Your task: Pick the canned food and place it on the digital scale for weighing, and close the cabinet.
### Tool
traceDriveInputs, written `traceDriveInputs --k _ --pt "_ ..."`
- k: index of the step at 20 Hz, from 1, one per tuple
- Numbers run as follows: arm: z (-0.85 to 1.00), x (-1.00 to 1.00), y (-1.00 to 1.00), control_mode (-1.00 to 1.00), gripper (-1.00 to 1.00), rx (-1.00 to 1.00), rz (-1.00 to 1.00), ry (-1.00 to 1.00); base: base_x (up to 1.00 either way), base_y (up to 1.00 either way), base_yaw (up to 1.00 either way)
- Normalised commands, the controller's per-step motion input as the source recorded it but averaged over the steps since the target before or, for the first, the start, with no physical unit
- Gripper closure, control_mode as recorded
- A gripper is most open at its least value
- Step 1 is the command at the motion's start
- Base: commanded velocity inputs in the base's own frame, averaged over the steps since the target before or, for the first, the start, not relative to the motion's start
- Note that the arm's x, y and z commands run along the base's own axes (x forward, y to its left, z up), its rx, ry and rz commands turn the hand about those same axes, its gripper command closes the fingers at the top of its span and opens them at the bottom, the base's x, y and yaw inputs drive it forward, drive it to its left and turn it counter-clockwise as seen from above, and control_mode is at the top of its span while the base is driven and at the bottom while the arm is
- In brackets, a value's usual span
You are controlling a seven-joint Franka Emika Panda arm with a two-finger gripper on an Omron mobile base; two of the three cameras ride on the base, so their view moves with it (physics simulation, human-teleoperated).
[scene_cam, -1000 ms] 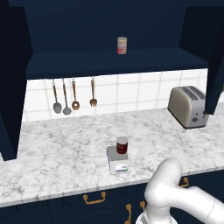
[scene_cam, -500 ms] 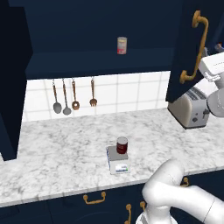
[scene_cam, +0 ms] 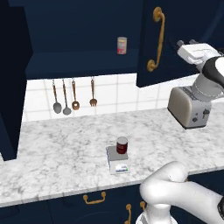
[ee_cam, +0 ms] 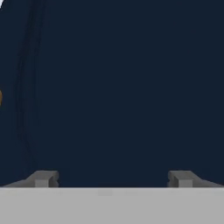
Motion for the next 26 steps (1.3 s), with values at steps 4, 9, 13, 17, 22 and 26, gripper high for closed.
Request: traceDriveInputs --k 4,9,13,17,22,26 --pt "-0.22 1.00 1.00 -1.00 -1.00 -0.04 0.00 0.19 0.00 0.00 0.00" --pt "-0.18 1.00 0.90 -1.00 -1.00 -0.04 0.00 0.20 0.00 0.00 0.00" --pt "-0.22 1.00 0.41 -1.00 -1.00 0.00 0.00 0.08 0.00 0.00 0.00" --pt "-0.37 1.00 0.09 -1.00 -1.00 0.00 0.00 0.00 0.00 0.00 0.00" --pt "-0.22 0.30 -0.14 -1.00 -1.00 0.02 0.00 0.08 0.00 0.00 0.00" --pt "0.50 -0.96 -0.38 -1.00 -1.00 0.06 0.00 0.05 0.00 0.00 0.00"
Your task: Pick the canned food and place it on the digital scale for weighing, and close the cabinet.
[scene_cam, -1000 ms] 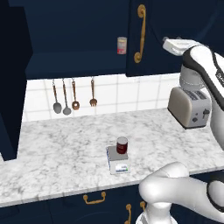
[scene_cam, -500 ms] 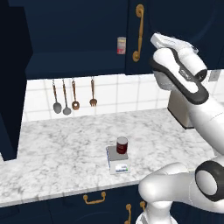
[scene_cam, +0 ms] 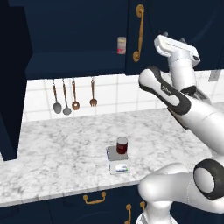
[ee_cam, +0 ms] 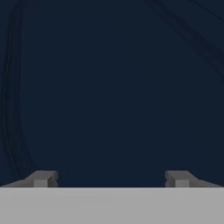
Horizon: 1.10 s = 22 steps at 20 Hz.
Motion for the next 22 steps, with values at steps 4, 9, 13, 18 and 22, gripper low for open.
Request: traceDriveInputs --k 4,9,13,18,22 --pt "0.48 -0.79 -0.02 -1.00 -1.00 -0.01 0.00 0.07 0.00 0.00 0.00" --pt "0.49 -0.83 0.00 -1.00 -1.00 -0.11 0.00 0.57 0.00 0.00 0.00" --pt "0.16 -0.72 0.23 -1.00 -1.00 -0.07 0.00 0.54 0.00 0.00 0.00" --pt "-0.68 -0.62 0.72 -1.00 -1.00 0.00 0.00 0.04 0.00 0.00 0.00" --pt "-0.59 -0.54 0.70 -1.00 -1.00 0.00 0.00 0.06 0.00 0.00 0.00"
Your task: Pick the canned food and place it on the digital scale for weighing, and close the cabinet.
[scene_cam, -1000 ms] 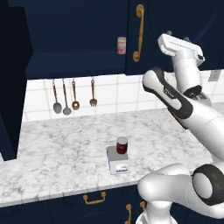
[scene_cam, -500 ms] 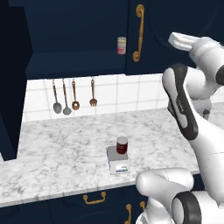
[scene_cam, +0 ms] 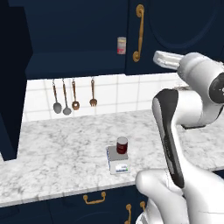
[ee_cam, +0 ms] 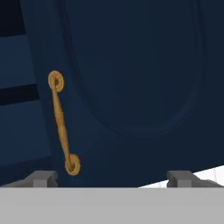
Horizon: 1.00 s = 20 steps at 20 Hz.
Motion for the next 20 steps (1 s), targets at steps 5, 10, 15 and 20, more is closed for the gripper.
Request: traceDriveInputs --k 5,10,15,20 --pt "-0.48 -0.44 0.54 -1.00 -1.00 0.00 0.00 0.09 0.00 0.00 0.00" --pt "-0.34 -0.56 0.25 -1.00 -1.00 0.00 0.00 0.05 0.00 0.00 0.00" --pt "-0.07 -0.55 0.26 -1.00 -1.00 -0.01 0.03 0.00 0.00 0.00 0.00" --pt "-0.04 -0.74 0.40 -1.00 -1.00 -0.02 0.03 0.00 0.00 0.00 0.00"
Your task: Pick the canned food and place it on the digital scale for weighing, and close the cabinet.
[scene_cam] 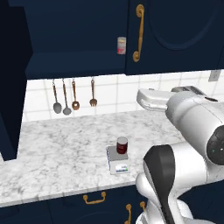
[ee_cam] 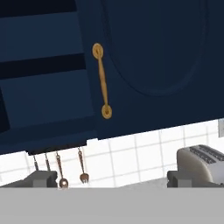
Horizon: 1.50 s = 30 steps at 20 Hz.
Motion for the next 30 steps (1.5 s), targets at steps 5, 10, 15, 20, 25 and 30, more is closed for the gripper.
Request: traceDriveInputs --k 5,10,15,20,25,30 --pt "-0.24 -0.65 0.42 -1.00 -1.00 0.00 0.06 0.00 0.00 0.00 0.00" --pt "-0.27 -0.82 0.54 -1.00 -1.00 0.00 0.06 -0.02 0.00 0.00 0.00" --pt "-0.59 -0.36 1.00 -1.00 -1.00 0.00 0.06 -0.16 0.00 0.00 0.00" --pt "-0.56 0.00 1.00 -1.00 -1.00 0.04 0.04 -0.30 0.00 0.00 0.00" --pt "0.02 -0.20 0.82 -1.00 -1.00 0.00 0.01 -0.34 0.00 0.00 0.00" --pt "0.03 -0.08 0.96 -1.00 -1.00 0.01 0.00 -0.27 0.00 0.00 0.00"
